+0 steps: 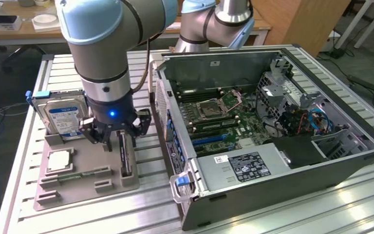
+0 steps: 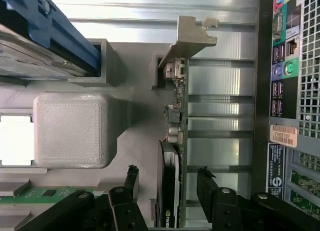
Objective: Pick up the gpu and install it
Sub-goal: 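Pick up the gpu and move the gpu toward the slot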
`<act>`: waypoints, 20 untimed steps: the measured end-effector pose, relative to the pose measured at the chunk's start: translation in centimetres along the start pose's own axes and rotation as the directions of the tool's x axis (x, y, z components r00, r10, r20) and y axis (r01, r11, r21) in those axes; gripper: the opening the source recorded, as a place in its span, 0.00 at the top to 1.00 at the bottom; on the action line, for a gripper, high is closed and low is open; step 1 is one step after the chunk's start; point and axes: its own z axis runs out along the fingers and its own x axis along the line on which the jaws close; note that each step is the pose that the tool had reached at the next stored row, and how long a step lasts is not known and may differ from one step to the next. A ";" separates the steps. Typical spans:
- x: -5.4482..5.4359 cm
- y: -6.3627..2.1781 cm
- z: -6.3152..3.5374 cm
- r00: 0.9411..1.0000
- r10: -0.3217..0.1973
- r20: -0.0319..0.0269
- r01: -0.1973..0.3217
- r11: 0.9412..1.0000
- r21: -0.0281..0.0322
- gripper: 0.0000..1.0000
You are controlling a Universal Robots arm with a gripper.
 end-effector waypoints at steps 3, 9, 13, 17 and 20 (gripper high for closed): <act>0.0 -0.02 0.46 1.000 0.000 0.000 0.000 1.000 0.000 0.41; 0.0 -0.04 0.72 1.000 0.000 0.000 0.000 1.000 0.000 0.41; 0.0 0.15 0.83 1.000 0.000 0.000 0.000 1.000 0.000 0.41; 0.0 0.16 0.90 1.000 0.000 0.000 0.000 1.000 0.000 0.41; 0.0 0.16 0.91 1.000 0.000 0.000 0.000 1.000 0.000 0.41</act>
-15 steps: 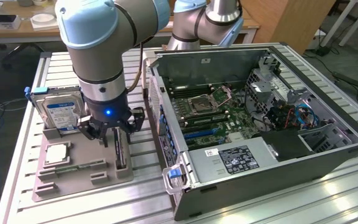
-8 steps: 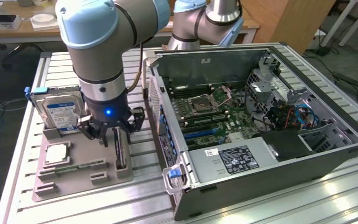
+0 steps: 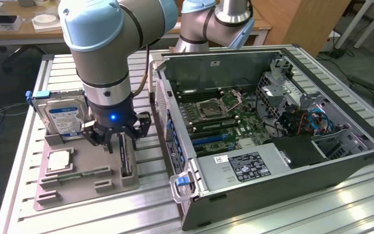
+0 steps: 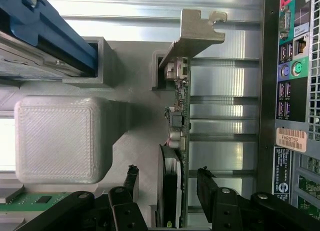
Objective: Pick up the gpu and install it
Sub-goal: 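Pick up the gpu and move the gpu toward the slot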
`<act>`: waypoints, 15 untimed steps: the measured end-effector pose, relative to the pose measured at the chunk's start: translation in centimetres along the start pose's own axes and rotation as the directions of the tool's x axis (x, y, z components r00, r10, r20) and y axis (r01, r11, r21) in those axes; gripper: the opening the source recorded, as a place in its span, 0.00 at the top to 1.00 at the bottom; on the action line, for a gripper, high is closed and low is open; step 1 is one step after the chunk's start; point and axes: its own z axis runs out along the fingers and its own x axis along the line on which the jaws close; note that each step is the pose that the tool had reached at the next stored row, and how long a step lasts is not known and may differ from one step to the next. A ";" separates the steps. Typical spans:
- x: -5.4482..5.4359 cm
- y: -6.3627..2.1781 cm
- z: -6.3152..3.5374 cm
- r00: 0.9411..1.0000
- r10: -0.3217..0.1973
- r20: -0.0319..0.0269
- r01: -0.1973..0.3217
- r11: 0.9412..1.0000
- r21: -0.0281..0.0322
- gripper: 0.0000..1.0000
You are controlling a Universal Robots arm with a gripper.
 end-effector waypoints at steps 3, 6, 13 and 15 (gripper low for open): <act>0.0 0.00 0.00 1.000 0.000 0.000 0.000 1.000 0.000 0.41; 0.0 0.00 0.00 1.000 0.000 0.000 0.000 1.000 0.000 0.42; 0.0 0.00 0.01 1.000 0.000 0.000 0.000 1.000 0.000 0.58; 0.0 0.00 0.01 1.000 0.000 0.000 0.000 1.000 0.000 0.58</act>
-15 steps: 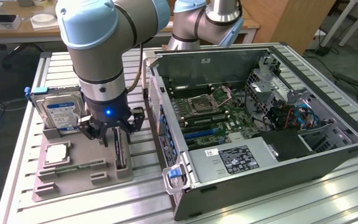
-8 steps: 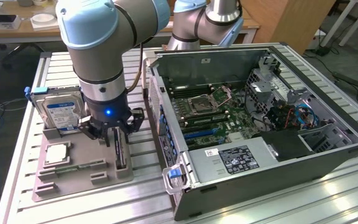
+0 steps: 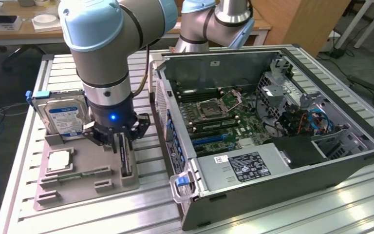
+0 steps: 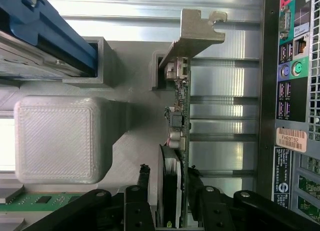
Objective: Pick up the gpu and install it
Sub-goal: 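Pick up the gpu and move the gpu toward the slot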
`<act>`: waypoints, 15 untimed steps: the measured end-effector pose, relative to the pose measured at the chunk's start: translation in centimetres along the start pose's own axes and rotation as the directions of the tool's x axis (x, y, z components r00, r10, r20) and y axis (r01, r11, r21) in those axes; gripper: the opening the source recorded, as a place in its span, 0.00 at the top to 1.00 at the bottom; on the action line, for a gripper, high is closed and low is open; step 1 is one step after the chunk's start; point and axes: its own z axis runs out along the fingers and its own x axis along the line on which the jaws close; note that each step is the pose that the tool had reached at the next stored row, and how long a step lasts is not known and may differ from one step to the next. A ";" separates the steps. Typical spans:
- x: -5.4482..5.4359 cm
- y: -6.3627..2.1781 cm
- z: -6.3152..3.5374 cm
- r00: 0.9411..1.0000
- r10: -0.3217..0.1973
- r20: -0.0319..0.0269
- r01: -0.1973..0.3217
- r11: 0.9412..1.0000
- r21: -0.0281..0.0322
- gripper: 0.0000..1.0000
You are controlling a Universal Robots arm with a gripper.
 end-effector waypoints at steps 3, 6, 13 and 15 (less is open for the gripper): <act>0.0 0.00 0.01 1.000 0.000 0.000 0.000 1.000 0.000 0.59; 0.0 0.00 0.01 1.000 0.000 0.000 0.000 1.000 0.000 0.66; 0.0 0.00 0.01 1.000 0.000 0.000 0.000 1.000 0.000 0.66; 0.0 0.00 0.02 1.000 0.000 0.000 0.000 1.000 0.000 0.66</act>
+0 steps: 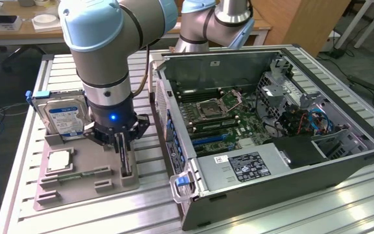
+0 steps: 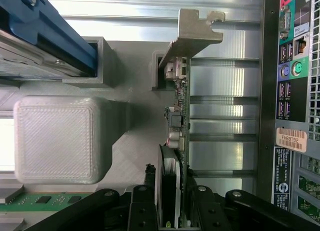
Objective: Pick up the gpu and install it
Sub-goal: 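Pick up the gpu and move the gpu toward the slot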
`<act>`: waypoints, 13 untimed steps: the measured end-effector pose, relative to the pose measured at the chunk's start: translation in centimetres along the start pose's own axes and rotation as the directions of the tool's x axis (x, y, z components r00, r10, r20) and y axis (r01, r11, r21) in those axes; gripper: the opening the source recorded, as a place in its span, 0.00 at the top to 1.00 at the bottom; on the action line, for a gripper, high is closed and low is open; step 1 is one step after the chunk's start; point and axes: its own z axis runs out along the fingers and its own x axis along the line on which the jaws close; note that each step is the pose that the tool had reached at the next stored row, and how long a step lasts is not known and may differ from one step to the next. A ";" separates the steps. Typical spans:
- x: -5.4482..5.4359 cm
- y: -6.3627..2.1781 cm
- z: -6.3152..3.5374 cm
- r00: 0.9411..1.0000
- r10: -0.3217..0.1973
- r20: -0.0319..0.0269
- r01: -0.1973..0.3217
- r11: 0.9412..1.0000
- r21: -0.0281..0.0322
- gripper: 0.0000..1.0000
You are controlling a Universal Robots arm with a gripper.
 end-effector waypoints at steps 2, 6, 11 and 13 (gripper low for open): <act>0.0 0.00 0.00 1.000 0.000 0.000 0.000 1.000 0.000 0.66; 0.0 0.00 0.00 1.000 0.000 0.000 0.000 1.000 0.000 0.68; 0.0 0.00 0.00 1.000 0.000 0.000 0.000 1.000 0.000 0.73; 0.0 0.00 0.00 1.000 0.000 0.000 0.000 1.000 0.000 0.73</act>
